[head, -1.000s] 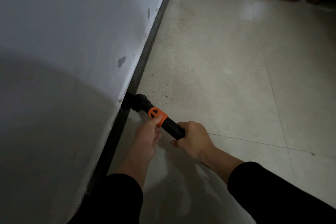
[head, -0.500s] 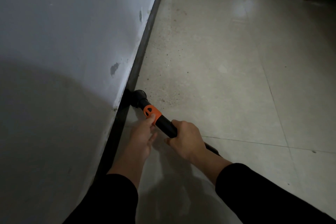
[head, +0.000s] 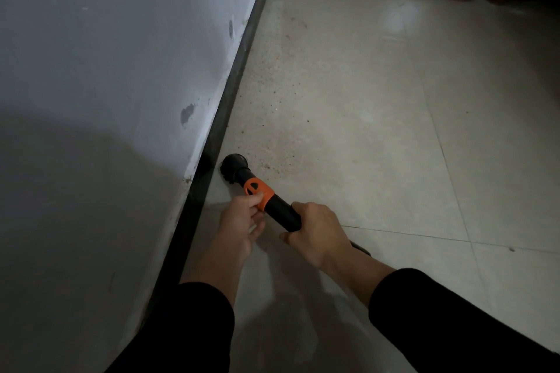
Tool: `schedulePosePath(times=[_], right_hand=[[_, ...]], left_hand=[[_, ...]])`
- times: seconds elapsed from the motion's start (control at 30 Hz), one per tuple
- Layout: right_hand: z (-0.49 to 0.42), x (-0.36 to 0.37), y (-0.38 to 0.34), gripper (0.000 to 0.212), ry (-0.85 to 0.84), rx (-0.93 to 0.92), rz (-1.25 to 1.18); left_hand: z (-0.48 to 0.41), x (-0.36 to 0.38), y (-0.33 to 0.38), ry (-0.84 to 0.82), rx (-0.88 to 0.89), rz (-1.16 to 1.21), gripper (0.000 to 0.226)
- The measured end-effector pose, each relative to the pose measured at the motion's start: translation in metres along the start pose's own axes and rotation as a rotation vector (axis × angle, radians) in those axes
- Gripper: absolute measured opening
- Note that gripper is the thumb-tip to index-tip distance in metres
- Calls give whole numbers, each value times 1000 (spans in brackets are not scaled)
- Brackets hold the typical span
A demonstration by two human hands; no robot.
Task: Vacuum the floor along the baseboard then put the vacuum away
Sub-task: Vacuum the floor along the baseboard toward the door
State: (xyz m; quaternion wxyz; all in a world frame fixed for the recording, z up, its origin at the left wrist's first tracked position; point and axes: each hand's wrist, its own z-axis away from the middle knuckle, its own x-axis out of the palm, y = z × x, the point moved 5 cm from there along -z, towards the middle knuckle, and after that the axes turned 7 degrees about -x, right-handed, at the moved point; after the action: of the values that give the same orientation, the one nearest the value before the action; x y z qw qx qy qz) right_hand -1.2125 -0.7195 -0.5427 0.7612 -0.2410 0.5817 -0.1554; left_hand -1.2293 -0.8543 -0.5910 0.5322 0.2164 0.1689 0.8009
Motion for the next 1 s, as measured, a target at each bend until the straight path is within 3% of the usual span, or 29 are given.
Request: schedulePosePath(times=[0.27, 1.0], right_hand=[[17, -16, 15, 15, -12, 46, 14], [39, -47, 48, 18, 20, 131, 53]], left_hand=[[11, 17, -13, -10, -16, -5, 16], [16, 63, -34, 8, -13, -53, 27]])
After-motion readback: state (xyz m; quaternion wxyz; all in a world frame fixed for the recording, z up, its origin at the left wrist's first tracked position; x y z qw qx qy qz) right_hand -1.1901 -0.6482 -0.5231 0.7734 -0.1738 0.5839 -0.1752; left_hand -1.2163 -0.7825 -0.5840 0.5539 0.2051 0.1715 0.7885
